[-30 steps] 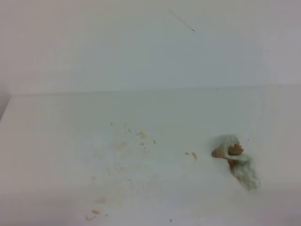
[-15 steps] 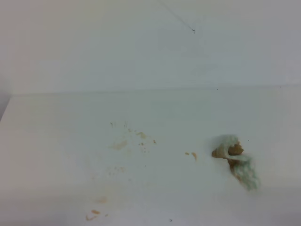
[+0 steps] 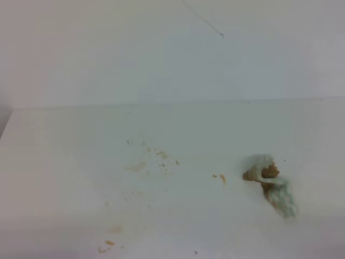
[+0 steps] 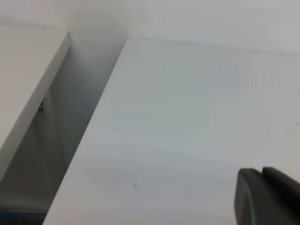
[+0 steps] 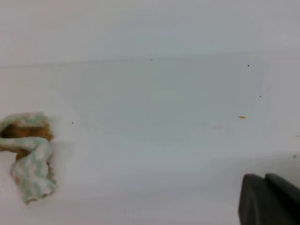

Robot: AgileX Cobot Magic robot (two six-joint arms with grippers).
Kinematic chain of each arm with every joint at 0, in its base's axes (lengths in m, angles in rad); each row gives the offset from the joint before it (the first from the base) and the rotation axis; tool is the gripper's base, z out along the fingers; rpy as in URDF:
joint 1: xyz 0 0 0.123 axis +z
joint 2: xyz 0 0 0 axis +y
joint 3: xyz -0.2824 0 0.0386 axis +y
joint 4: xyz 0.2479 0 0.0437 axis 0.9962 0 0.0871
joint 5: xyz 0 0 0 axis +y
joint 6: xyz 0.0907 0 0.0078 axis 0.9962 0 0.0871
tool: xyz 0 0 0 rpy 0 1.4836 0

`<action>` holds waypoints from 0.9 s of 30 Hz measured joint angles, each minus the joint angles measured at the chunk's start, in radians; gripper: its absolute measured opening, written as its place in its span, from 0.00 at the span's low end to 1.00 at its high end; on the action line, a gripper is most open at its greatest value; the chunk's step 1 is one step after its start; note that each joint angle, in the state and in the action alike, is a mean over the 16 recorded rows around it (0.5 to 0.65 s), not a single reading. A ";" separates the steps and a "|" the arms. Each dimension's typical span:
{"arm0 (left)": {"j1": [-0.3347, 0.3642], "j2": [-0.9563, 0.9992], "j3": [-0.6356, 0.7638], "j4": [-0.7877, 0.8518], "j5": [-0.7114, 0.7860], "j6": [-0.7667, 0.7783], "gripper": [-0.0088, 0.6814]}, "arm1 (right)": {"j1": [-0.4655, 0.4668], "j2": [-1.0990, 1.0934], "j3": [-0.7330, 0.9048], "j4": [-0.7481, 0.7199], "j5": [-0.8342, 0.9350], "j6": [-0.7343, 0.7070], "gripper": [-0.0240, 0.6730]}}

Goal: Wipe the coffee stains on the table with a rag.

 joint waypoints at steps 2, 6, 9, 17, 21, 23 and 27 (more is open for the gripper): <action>0.000 0.000 -0.002 0.000 0.000 0.000 0.01 | 0.000 0.000 0.000 0.000 0.000 0.000 0.03; 0.000 0.000 0.000 0.000 -0.001 0.000 0.01 | 0.000 0.000 0.000 0.000 0.000 0.000 0.03; 0.000 0.000 0.000 0.000 -0.001 0.000 0.01 | 0.000 0.000 0.000 0.000 0.000 0.000 0.03; 0.000 0.002 -0.002 0.000 -0.003 0.000 0.01 | 0.000 0.001 0.002 0.000 -0.002 0.000 0.03; 0.000 0.002 0.000 0.000 -0.004 0.000 0.01 | 0.000 0.001 0.002 0.000 -0.003 0.000 0.03; 0.000 0.002 -0.002 0.000 -0.005 0.000 0.01 | 0.000 0.002 0.002 0.000 -0.003 0.000 0.03; 0.000 0.000 0.002 0.000 -0.007 0.000 0.01 | 0.000 0.002 0.002 0.000 -0.003 0.000 0.03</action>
